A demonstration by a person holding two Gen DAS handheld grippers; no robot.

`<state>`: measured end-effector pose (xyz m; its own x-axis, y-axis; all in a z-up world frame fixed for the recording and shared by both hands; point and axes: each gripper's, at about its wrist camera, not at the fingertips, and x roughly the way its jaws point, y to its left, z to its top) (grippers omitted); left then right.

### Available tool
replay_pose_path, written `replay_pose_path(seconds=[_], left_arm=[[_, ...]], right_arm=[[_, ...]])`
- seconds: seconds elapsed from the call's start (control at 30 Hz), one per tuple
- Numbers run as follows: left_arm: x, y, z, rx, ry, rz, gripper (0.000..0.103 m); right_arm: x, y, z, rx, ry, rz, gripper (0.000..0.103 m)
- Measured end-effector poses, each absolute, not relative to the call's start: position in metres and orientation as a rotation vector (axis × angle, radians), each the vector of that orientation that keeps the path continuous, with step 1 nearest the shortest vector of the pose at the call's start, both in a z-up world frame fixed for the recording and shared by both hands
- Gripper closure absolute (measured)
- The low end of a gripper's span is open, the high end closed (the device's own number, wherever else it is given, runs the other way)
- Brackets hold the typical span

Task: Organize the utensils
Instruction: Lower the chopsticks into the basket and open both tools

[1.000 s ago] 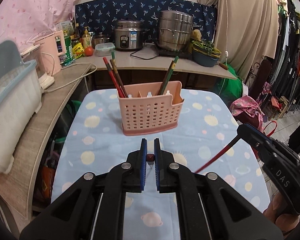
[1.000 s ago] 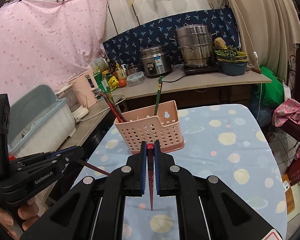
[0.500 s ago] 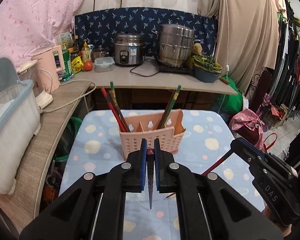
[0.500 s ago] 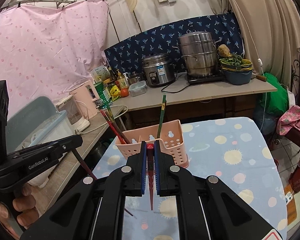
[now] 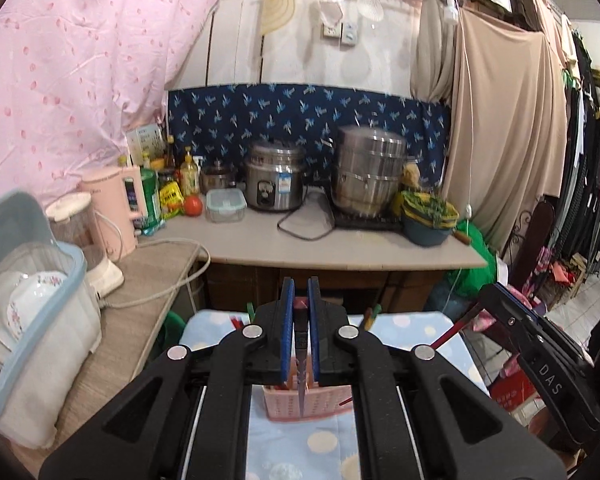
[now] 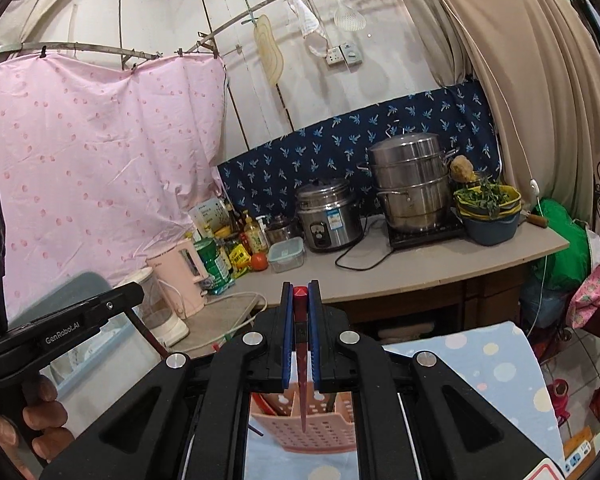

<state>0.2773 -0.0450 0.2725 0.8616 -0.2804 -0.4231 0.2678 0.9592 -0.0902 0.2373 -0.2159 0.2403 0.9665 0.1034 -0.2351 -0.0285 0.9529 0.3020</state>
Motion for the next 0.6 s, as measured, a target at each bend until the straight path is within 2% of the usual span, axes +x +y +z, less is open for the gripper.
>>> replay_pose_path(seconds=[0.23, 0.6], left_arm=[[0.307, -0.047, 0.284, -0.047, 0.395, -0.270, 0.096], [0.346, -0.056, 0.229, -0.037, 0.441, -0.260, 0.096]], right_arm=[[0.278, -0.216, 0.235, 0.314, 0.278, 0.063, 0.096], [0.319, -0.206, 0.175, 0.288, 0.426, 0.047, 0.096]])
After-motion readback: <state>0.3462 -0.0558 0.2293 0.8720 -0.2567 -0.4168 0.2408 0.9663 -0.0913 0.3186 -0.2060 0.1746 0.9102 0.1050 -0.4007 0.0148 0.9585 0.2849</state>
